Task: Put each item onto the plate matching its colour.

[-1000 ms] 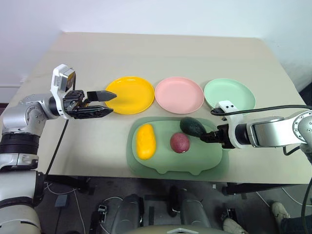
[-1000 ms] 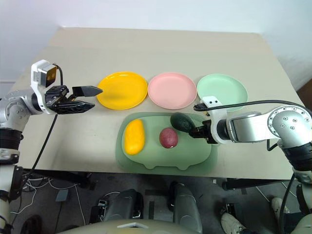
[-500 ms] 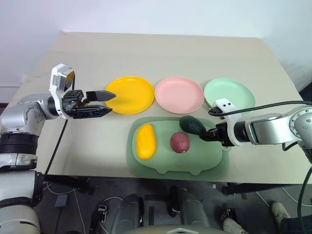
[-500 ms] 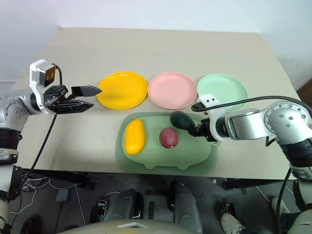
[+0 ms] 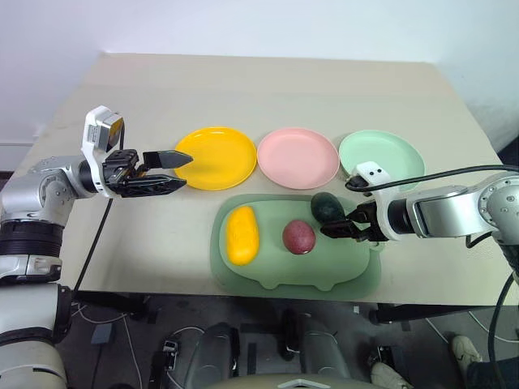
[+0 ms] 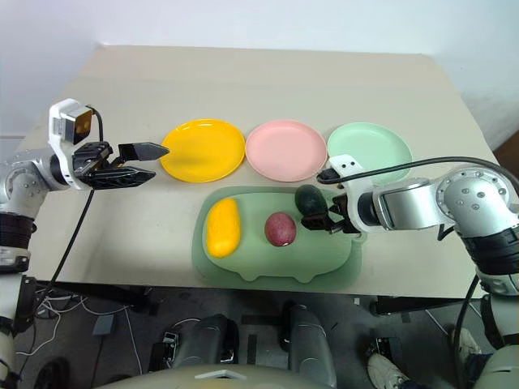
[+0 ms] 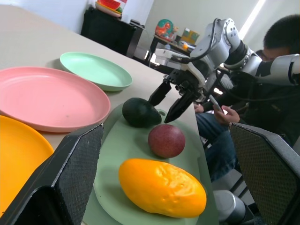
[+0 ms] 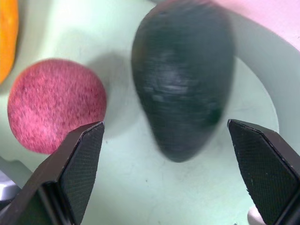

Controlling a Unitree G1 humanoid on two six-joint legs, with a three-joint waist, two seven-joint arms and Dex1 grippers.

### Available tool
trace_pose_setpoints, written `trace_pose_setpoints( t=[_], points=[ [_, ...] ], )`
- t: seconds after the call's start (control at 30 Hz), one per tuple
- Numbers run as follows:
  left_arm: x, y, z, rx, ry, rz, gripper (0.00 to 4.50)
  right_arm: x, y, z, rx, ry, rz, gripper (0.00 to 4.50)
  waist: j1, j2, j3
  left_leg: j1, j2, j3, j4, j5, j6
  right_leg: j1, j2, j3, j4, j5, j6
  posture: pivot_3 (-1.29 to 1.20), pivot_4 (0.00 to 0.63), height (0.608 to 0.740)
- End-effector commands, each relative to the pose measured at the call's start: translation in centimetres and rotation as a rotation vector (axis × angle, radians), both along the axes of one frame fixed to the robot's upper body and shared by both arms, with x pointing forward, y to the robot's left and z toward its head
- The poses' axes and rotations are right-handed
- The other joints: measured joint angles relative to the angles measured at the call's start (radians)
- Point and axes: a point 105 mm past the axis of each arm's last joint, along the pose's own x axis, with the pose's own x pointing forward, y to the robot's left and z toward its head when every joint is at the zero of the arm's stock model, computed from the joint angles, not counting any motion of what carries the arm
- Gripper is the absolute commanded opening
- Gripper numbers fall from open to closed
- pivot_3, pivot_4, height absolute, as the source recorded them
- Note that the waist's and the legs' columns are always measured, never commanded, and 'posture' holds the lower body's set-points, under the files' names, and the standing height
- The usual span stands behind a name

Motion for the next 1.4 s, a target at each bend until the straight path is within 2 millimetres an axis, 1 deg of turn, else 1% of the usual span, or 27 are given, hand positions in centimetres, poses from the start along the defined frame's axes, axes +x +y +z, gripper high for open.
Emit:
trace_pose_setpoints(
  t=[0.03, 0.13, 0.2, 0.33, 0.5, 0.7, 0.93, 0.97, 1.0, 1.07, 1.1, 1.23, 1.37, 1.4],
  points=[
    [-0.3, 0.2, 1.2, -0.001, -0.039, -0.010, 4.50, 0.9, 0.3, 2.0, 0.029, -0.074, -0.011, 4.47, 0.000, 0.000, 0.000, 0.000, 0.000, 0.000, 0.000, 0.000, 0.000, 0.000, 0.000, 0.000, 0.000, 0.000, 0.000, 0.00, 0.150, 0.740],
    [-0.4, 0.2, 1.2, -0.001, -0.035, -0.011, 4.50, 1.7, 0.5, 2.3, 0.041, -0.089, -0.028, 4.47, 0.000, 0.000, 0.000, 0.000, 0.000, 0.000, 0.000, 0.000, 0.000, 0.000, 0.000, 0.000, 0.000, 0.000, 0.000, 0.00, 0.150, 0.740],
    [-0.5, 0.2, 1.4, -0.001, -0.037, -0.015, 4.50, 2.1, 1.0, 2.3, 0.047, -0.091, -0.023, 4.47, -0.001, 0.000, 0.000, 0.000, 0.000, 0.000, 0.000, 0.000, 0.000, -0.001, 0.000, 0.000, 0.000, 0.000, 0.000, 0.00, 0.150, 0.740],
    [-0.6, 0.2, 1.5, 0.000, -0.036, -0.018, 4.50, 2.6, 2.0, 1.7, 0.051, -0.087, -0.010, 4.47, -0.001, 0.000, 0.000, -0.001, 0.000, 0.000, 0.000, 0.000, 0.000, -0.001, 0.000, 0.001, 0.001, 0.000, 0.000, 0.00, 0.150, 0.740],
    [-1.0, 0.5, 1.5, 0.005, -0.030, -0.013, 4.50, 3.2, 2.7, 1.1, 0.064, -0.077, -0.011, 4.47, -0.001, 0.000, 0.000, -0.001, 0.000, 0.000, 0.000, 0.000, 0.000, -0.002, 0.000, 0.001, 0.001, 0.000, 0.000, 0.00, 0.150, 0.740],
    [-1.3, 0.8, 1.5, 0.012, -0.028, -0.004, 4.50, 3.0, 2.6, 0.3, 0.031, -0.062, 0.005, 4.47, -0.001, 0.000, 0.000, -0.002, 0.000, 0.000, 0.000, 0.000, 0.000, -0.002, 0.000, 0.001, 0.001, 0.000, 0.000, 0.00, 0.150, 0.740],
    [-1.3, 0.9, 1.7, 0.011, -0.033, 0.001, 4.50, 3.0, 2.5, 0.0, -0.019, -0.078, 0.029, 4.47, -0.002, 0.000, 0.000, -0.002, 0.000, 0.000, 0.000, 0.000, 0.000, -0.002, 0.000, 0.001, 0.001, 0.000, 0.000, 0.00, 0.150, 0.740],
    [-1.3, 0.9, 1.7, 0.012, -0.034, 0.001, 4.50, 3.0, 2.5, -0.1, -0.027, -0.080, 0.033, 4.11, -0.002, 0.000, 0.000, -0.002, 0.000, 0.000, 0.000, 0.000, 0.000, -0.002, 0.000, 0.001, 0.001, 0.000, 0.000, 0.00, 0.150, 0.740],
    [-1.3, 0.9, 1.8, 0.013, -0.035, 0.001, 4.50, 2.9, 2.5, -0.2, -0.038, -0.081, 0.040, 3.91, -0.002, 0.000, 0.000, -0.002, 0.000, 0.000, 0.000, 0.000, 0.000, -0.002, 0.000, 0.001, 0.001, 0.000, 0.000, 0.00, 0.150, 0.740],
    [-1.3, 0.9, 1.9, 0.015, -0.040, 0.001, 4.50, 2.8, 2.5, -0.3, -0.045, -0.079, 0.048, 3.28, -0.002, 0.000, 0.000, -0.002, 0.000, 0.000, 0.000, 0.000, 0.000, -0.002, 0.000, 0.001, 0.001, 0.000, 0.000, 0.00, 0.150, 0.740],
    [-1.3, 0.9, 2.0, 0.015, -0.040, 0.001, 4.50, 2.8, 2.5, -0.4, -0.049, -0.080, 0.051, 3.21, -0.002, 0.000, 0.000, -0.002, 0.000, 0.000, 0.000, 0.000, 0.000, -0.002, 0.000, 0.001, 0.001, 0.000, 0.000, 0.00, 0.150, 0.740],
    [-1.3, 0.9, 2.1, 0.017, -0.042, 0.000, 4.50, 2.9, 2.3, -0.4, -0.074, -0.101, 0.049, 3.21, -0.002, 0.000, 0.000, -0.002, 0.000, 0.000, 0.000, 0.000, 0.000, -0.002, 0.000, 0.001, 0.001, 0.000, 0.000, 0.00, 0.150, 0.740],
    [-1.1, 0.7, 1.8, 0.012, -0.035, -0.003, 4.50, 3.5, 2.5, 1.3, -0.007, -0.130, 0.035, 3.21, -0.002, 0.000, 0.000, -0.002, 0.000, 0.000, 0.000, 0.000, 0.000, -0.002, 0.000, 0.001, 0.001, 0.000, 0.000, 0.00, 0.150, 0.740],
    [-1.1, 0.7, 1.8, 0.009, -0.035, -0.003, 4.50, 3.8, 2.2, 1.9, -0.006, -0.146, 0.020, 3.21, -0.002, 0.000, 0.000, -0.002, 0.000, 0.000, 0.000, 0.000, 0.000, -0.002, 0.000, 0.001, 0.001, 0.000, 0.000, 0.00, 0.150, 0.740]
  ],
)
